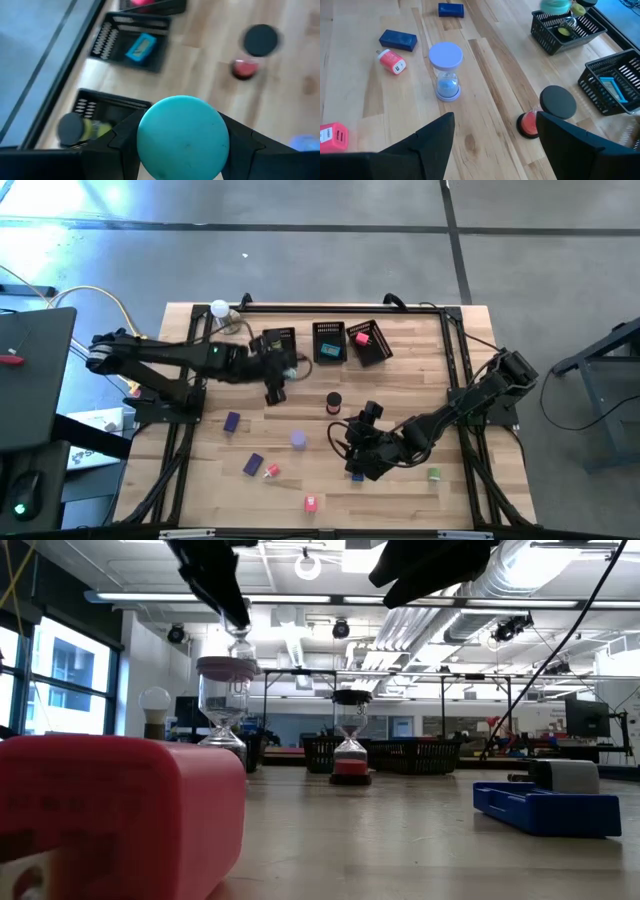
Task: Pick & Place Office items
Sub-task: Put the light blue hourglass into the left black bin
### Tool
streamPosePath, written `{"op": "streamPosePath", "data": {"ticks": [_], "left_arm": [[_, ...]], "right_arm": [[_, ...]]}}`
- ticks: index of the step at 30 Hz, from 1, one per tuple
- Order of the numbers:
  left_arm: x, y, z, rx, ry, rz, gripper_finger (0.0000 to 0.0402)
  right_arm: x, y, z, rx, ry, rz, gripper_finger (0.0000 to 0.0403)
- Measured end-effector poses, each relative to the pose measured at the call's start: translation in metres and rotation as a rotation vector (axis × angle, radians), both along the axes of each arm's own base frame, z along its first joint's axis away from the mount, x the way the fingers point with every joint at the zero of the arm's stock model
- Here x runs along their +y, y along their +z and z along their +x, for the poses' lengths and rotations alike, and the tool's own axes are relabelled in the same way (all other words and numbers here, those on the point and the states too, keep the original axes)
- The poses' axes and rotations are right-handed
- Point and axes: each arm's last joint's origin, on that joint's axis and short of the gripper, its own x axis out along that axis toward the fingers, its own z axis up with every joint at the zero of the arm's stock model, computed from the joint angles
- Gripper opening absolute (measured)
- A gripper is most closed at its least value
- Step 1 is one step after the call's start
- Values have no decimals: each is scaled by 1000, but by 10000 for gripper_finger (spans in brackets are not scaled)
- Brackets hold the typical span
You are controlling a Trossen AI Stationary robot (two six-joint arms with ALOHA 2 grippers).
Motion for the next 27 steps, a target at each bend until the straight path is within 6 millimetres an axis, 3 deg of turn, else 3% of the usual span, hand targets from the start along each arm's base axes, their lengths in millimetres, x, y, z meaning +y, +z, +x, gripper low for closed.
{"op": "streamPosePath", "data": {"ticks": [8, 18, 27], "left_arm": [[43, 3, 3, -93, 13, -230, 186], [78, 3, -1, -96, 0, -196, 186], [99, -17, 6, -11, 47, -224, 186]], "right_arm": [[0, 0, 0, 0, 0, 0, 270], [-1, 0, 0, -3, -7, -34, 270], [-2, 0, 0, -3, -8, -35, 270]]}}
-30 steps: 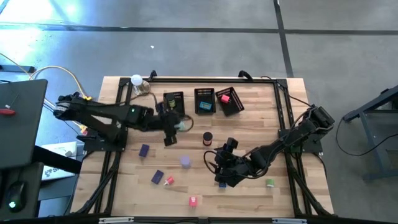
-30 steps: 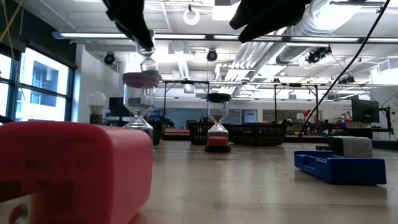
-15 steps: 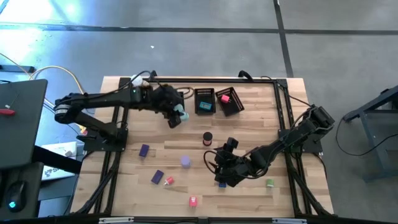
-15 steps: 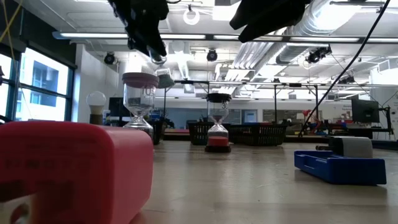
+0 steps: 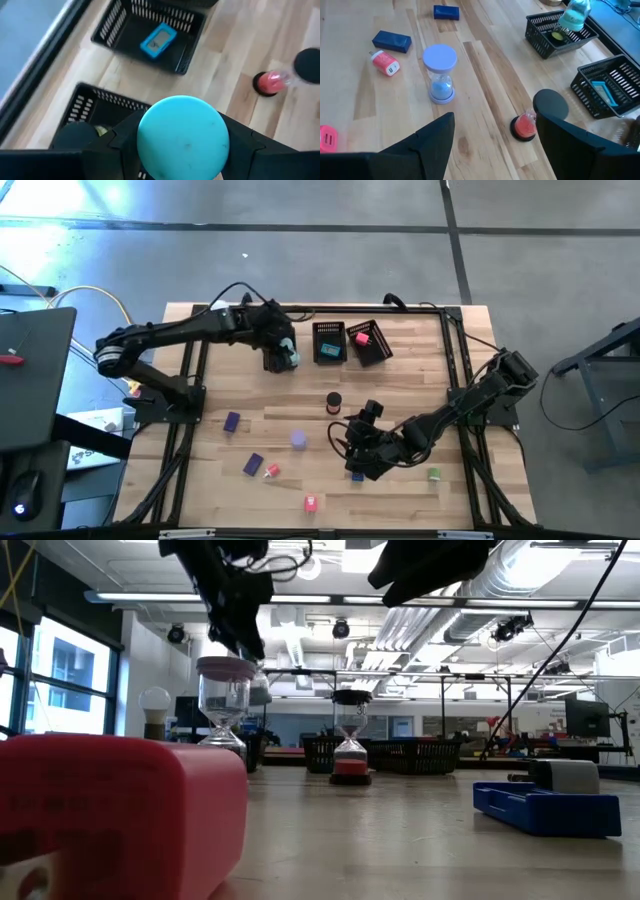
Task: Pick & Place Office items
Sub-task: Put the light blue hourglass into the left black bin
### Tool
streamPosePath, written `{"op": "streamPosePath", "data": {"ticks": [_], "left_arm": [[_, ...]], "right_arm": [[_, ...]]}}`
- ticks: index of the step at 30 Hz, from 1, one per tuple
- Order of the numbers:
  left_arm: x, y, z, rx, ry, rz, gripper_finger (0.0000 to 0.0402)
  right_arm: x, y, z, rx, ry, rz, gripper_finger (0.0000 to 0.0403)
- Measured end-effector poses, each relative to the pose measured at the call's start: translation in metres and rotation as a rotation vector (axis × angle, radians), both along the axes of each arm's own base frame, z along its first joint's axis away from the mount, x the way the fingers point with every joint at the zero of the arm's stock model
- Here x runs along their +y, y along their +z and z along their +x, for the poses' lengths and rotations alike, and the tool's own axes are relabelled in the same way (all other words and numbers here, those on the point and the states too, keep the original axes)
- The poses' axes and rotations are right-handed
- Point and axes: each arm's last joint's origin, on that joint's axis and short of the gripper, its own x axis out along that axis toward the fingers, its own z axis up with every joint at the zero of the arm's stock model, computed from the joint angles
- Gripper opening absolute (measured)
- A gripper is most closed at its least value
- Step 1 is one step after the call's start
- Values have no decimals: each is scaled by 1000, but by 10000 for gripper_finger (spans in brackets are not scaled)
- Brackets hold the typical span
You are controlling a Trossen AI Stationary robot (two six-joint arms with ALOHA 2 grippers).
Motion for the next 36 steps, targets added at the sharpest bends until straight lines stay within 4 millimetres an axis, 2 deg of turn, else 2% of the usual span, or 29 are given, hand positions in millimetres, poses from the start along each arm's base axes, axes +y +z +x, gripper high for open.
{"op": "streamPosePath", "data": {"ticks": [7, 14, 21, 31, 36], "left_arm": [[16, -32, 10, 155, 99, -33, 186], [26, -52, 22, 212, 181, 12, 186], [30, -64, 32, 211, 209, 11, 186], [31, -70, 31, 225, 270, 37, 186], [25, -70, 32, 218, 274, 26, 186]], "right_arm": [[1, 0, -1, 3, 7, 6, 270], [5, -3, -3, 0, 17, 10, 270], [3, -14, -5, 11, 14, 7, 270], [7, -14, -7, 1, 18, 23, 270], [7, -14, -7, 1, 17, 23, 270]]}}
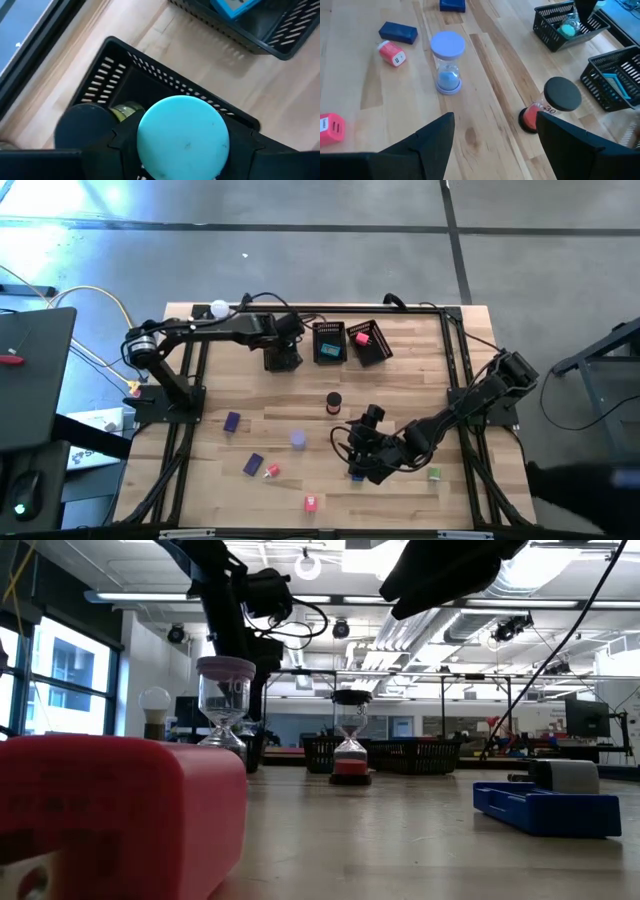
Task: Pick & Place Office items
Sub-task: Put the light blue hourglass into the left black bin
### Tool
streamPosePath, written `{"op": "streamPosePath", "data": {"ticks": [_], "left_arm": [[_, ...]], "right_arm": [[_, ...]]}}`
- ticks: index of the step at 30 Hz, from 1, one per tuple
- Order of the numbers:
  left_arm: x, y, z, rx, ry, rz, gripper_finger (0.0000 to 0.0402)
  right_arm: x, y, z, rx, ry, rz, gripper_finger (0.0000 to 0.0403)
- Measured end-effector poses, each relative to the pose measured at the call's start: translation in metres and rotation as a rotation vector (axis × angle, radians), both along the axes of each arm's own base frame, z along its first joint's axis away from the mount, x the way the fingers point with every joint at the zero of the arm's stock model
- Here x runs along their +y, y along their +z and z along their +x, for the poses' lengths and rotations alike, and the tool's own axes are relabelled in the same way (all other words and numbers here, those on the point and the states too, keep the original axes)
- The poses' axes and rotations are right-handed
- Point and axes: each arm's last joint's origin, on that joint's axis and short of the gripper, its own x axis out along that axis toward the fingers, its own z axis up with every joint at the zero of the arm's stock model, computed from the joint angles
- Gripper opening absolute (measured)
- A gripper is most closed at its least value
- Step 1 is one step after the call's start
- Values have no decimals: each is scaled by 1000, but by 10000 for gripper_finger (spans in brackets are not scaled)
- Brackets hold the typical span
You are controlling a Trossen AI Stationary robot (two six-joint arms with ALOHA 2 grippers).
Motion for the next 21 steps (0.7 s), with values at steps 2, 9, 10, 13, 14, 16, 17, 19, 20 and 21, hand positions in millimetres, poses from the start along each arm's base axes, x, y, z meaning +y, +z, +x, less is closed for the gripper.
{"op": "streamPosePath", "data": {"ticks": [2, 9, 10, 13, 14, 16, 17, 19, 20, 21], "left_arm": [[-4, 1, 1, 0, -13, 0, 186], [-20, 0, 0, 58, -59, -13, 186], [-22, 0, -1, 79, -62, -7, 186], [-27, -1, -3, 132, -47, 41, 186], [-29, -1, -3, 142, -45, 50, 186], [-32, -1, -3, 149, -47, 56, 186], [-34, -1, -3, 150, -49, 54, 186], [-36, -2, -3, 160, -53, 49, 186], [-37, -2, -4, 166, -55, 47, 186], [-38, -2, -4, 174, -52, 44, 186]], "right_arm": [[0, 0, 0, 0, 1, 0, 270], [0, 0, 0, 2, 2, -3, 270], [0, 0, 0, 3, 2, -3, 270], [0, 0, 0, 3, 2, -3, 270], [0, 0, 0, 3, 2, -3, 270], [0, 0, 0, 3, 3, -3, 270], [0, 0, 0, 3, 3, -3, 270], [0, 0, 0, 3, 3, -3, 270], [0, 0, 0, 3, 2, -2, 270], [0, 0, 0, 2, 1, -1, 270]]}}
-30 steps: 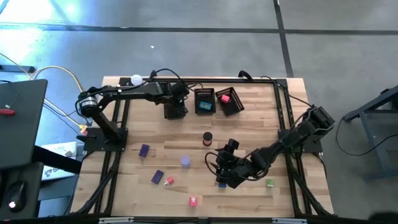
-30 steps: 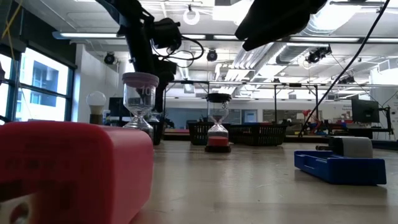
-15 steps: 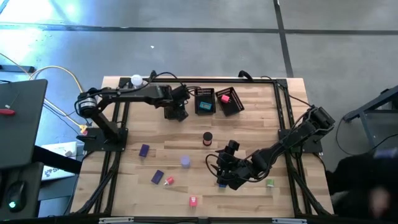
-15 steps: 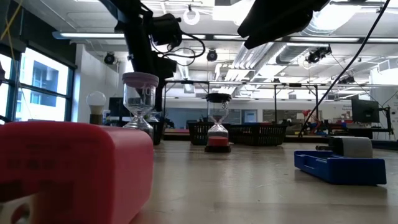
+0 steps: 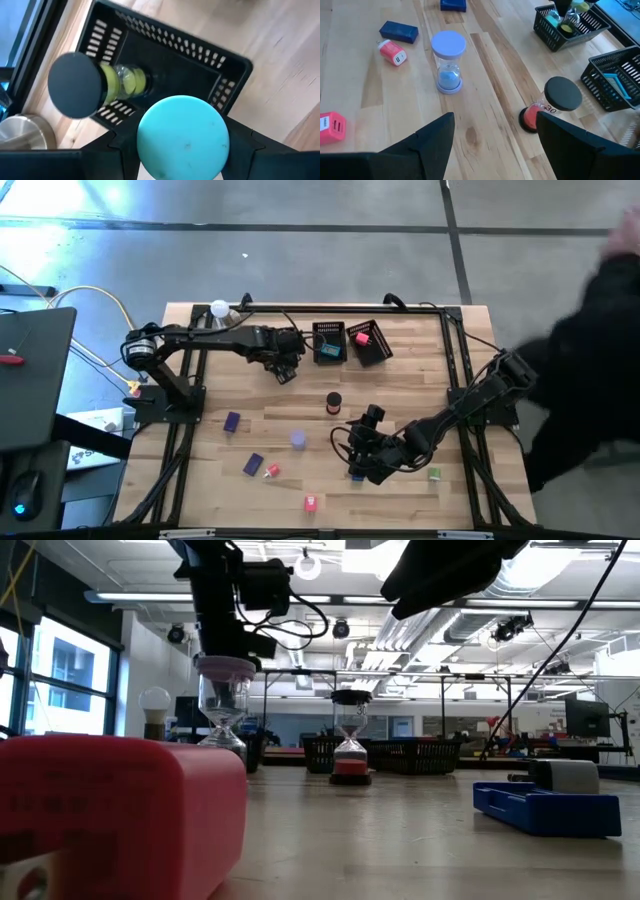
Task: Pick & Place Office items
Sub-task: Put the light blue hourglass into the left black bin
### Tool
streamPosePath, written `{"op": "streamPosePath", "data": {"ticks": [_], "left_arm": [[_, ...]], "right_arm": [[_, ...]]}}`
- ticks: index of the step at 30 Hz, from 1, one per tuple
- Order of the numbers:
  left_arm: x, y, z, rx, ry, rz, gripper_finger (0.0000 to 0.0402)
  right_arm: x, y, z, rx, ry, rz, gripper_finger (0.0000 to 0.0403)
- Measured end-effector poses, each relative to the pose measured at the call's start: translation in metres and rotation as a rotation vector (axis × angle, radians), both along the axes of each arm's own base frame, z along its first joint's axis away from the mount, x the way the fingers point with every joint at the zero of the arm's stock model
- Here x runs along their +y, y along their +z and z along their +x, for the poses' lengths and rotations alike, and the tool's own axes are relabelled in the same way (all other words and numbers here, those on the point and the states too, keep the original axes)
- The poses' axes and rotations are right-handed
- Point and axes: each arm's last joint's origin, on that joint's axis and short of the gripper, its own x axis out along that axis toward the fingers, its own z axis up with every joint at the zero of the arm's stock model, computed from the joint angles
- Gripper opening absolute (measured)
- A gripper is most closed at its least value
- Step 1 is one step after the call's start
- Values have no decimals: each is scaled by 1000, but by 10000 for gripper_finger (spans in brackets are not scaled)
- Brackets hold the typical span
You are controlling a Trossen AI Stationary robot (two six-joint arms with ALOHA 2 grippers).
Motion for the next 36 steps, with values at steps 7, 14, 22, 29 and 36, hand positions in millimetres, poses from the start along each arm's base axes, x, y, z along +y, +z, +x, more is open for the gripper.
{"op": "streamPosePath", "data": {"ticks": [7, 14, 22, 29, 36], "left_arm": [[-3, 0, -5, 73, 8, 48, 186], [-15, 15, -12, 32, -28, 69, 186], [-23, 17, -39, -68, -54, 90, 186], [-15, 12, -48, -160, -50, 77, 186], [11, 6, -55, -219, 50, -10, 186]], "right_arm": [[1, 0, 0, 9, 12, 15, 270], [1, 0, 0, 10, 14, 18, 270], [5, 0, -2, 9, 25, 22, 270], [4, 0, -1, -5, 18, 16, 270], [3, 2, 1, -17, 20, -10, 270]]}}
